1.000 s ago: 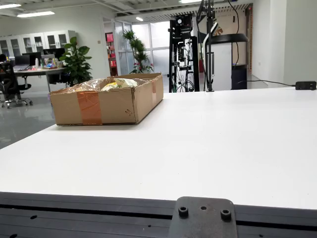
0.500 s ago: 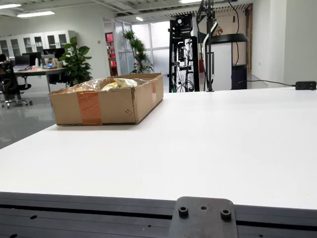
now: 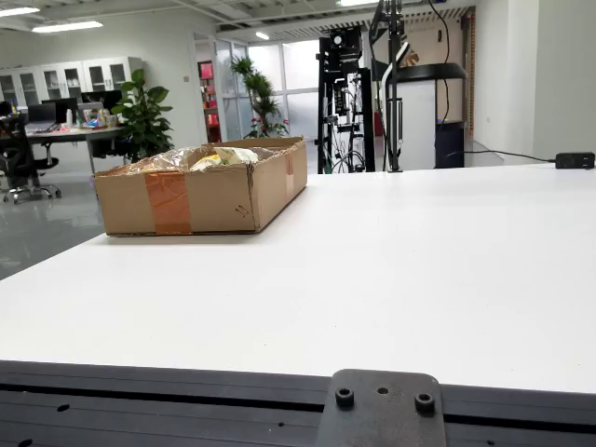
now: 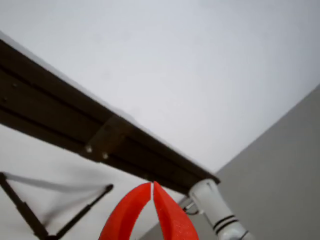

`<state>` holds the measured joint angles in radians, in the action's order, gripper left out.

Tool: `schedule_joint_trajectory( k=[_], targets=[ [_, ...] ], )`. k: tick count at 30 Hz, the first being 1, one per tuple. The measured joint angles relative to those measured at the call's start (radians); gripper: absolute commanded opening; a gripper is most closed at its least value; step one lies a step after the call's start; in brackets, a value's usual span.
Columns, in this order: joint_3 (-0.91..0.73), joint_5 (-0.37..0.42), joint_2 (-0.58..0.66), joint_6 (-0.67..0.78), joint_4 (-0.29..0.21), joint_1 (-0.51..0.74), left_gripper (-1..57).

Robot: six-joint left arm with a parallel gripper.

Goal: Grasp a snack and put it in the bin.

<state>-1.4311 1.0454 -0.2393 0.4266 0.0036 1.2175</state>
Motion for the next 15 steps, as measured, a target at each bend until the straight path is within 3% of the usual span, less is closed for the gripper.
schedule_joint_trajectory(
  k=[8, 15],
  targets=[
    [0.0, -0.054, 0.0, -0.184, 0.001, -0.032, 0.4],
    [0.0, -0.068, 0.0, -0.227, 0.001, -0.08, 0.4]
  ],
)
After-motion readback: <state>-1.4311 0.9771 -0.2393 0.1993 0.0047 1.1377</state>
